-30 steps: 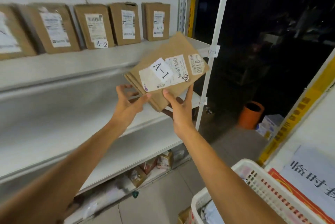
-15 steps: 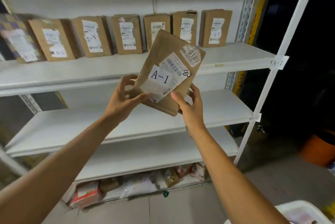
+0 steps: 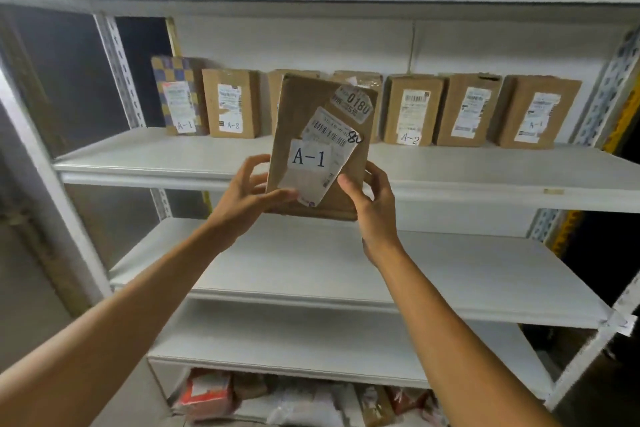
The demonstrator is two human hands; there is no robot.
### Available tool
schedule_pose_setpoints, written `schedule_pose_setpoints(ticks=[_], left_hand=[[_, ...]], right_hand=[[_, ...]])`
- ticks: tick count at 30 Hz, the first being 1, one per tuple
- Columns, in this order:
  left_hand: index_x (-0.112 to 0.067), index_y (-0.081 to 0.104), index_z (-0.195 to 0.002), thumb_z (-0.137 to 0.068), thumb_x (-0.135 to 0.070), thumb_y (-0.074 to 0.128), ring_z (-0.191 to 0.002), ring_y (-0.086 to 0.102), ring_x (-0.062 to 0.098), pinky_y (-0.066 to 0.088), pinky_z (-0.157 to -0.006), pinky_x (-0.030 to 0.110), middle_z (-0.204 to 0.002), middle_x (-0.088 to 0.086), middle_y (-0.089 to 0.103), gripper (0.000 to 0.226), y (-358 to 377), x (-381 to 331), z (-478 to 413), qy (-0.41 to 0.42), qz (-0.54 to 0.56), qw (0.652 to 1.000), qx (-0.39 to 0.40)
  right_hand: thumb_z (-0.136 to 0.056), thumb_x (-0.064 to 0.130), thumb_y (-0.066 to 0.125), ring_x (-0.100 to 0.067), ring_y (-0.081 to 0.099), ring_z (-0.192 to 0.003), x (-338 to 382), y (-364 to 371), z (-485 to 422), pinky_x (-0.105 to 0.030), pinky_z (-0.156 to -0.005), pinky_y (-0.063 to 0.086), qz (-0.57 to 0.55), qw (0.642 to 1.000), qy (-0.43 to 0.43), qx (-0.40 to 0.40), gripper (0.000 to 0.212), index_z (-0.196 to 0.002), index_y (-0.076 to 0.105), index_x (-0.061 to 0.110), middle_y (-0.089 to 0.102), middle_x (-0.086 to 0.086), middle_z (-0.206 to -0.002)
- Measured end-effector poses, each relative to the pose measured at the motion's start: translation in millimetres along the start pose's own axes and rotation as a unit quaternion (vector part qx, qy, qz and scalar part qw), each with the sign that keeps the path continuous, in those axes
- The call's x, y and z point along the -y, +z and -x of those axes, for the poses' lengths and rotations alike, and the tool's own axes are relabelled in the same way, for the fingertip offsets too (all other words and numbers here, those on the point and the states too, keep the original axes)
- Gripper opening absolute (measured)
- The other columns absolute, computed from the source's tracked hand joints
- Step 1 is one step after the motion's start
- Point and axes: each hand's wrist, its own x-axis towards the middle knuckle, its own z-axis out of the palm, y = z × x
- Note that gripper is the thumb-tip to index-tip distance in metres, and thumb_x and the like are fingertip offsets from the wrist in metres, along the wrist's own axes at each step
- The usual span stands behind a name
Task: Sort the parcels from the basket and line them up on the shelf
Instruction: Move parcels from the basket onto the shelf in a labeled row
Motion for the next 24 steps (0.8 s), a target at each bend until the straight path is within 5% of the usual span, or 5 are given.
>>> schedule_pose_setpoints(ticks=[8,13,16,19,24], left_hand=[[-0.027,0.038,-0.133,-0.073,-0.029,0.079,-0.104,0.065,0.016,0.053,-0.069,0.014,-0.125,0.005,0.062,0.073,-97,20,-21,-0.001,-0.006,0.999,-0.053],[-0.03,0.038,-0.13,-0.074,-0.03,0.08,-0.103,0.062,0.012,0.052,-0.067,0.009,-0.131,0.005,0.058,0.07,-142,34,-36,-0.001,0.005,0.994,-0.107],[-0.043,0.041,-0.119,-0.056,-0.051,0.083,-0.109,0.062,0.018,0.056,-0.079,0.02,-0.129,0.003,0.059,0.076,-169,43,-49,0.001,0.012,0.991,-0.136],[-0.043,0.039,-0.119,-0.058,-0.047,0.082,-0.113,0.06,0.021,0.055,-0.086,0.029,-0.129,0.004,0.058,0.075,-189,49,-65,0.0,0.002,0.987,-0.16],[-0.028,0.033,-0.129,-0.067,-0.028,0.079,-0.107,0.06,0.016,0.055,-0.067,0.018,-0.128,0.009,0.055,0.078,-222,58,-89,-0.025,-0.021,0.981,-0.193]], right_hand=[[-0.089,0.011,0.067,0.015,0.063,-0.079,-12,104,-35,-0.003,-0.064,0.046,-0.026,0.998,-0.019,0.055,0.038,-0.125,0.057,0.015,0.065,0.014,-0.104],[-0.088,0.015,0.068,0.009,0.065,-0.089,-25,160,-68,-0.01,-0.072,0.051,-0.025,0.995,-0.017,0.097,0.044,-0.13,0.055,0.016,0.065,0.003,-0.121],[-0.088,0.018,0.068,0.008,0.064,-0.094,-34,191,-90,-0.012,-0.076,0.051,-0.023,0.991,-0.021,0.131,0.045,-0.131,0.054,0.019,0.065,0.006,-0.122],[-0.088,0.02,0.069,0.01,0.063,-0.094,-47,217,-112,-0.011,-0.079,0.05,-0.035,0.987,-0.023,0.154,0.046,-0.131,0.053,0.02,0.065,0.007,-0.121],[-0.091,0.015,0.065,0.008,0.063,-0.097,-69,260,-148,-0.01,-0.08,0.049,-0.06,0.977,-0.002,0.205,0.039,-0.129,0.057,0.018,0.068,0.011,-0.114]])
